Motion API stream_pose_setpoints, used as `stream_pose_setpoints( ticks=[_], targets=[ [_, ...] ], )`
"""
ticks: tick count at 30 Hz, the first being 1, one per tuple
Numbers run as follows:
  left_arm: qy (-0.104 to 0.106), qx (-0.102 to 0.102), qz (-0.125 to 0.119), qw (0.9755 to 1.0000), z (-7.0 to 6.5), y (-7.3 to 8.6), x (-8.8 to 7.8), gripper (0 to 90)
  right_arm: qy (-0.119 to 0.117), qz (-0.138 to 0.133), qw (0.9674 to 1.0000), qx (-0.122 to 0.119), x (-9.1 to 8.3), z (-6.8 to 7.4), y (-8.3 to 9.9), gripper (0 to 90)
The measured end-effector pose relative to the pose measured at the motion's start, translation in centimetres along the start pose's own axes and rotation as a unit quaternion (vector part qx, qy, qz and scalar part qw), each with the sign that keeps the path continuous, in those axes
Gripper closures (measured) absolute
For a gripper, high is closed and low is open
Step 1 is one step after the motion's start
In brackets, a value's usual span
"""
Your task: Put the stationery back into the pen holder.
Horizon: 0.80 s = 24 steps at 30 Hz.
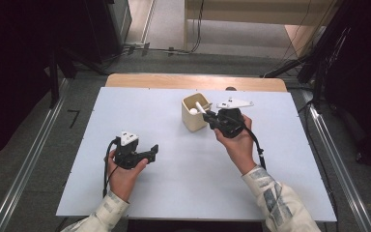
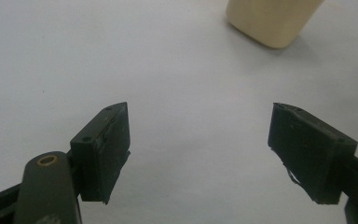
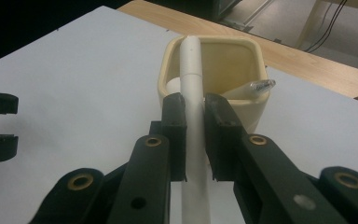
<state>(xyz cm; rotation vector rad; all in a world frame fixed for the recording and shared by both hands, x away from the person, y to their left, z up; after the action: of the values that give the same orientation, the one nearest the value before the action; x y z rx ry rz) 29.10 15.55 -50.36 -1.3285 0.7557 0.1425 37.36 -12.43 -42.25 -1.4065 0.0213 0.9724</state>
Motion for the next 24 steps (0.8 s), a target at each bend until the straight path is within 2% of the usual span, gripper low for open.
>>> stream_pose_setpoints(
  ticks=[12,24],
  targets=[
    [0.001,0.004,0.001,1.0000,0.1,0.0,-0.1,22.1,0.001,-0.003,1.0000,0.007,1.0,0.0,-1.3,77.0],
    [0.001,0.003,0.002,1.0000,0.2,0.0,-0.1,22.1,0.009,0.004,0.9999,0.002,2.7,0.1,-2.9,77.1]
  ],
)
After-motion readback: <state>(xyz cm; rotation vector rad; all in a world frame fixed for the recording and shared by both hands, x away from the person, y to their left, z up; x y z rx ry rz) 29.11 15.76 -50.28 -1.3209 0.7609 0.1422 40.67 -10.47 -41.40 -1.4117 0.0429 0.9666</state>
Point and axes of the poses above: each handheld gripper's, and its own axes: x roughly forward along the jaws, y roughly out of its underside, z roughly to its left, the point moved 2 cm from there along x, roughly forward along the jaws, and after that the axes turned 14 degrees about x, right-handed, at the moved point
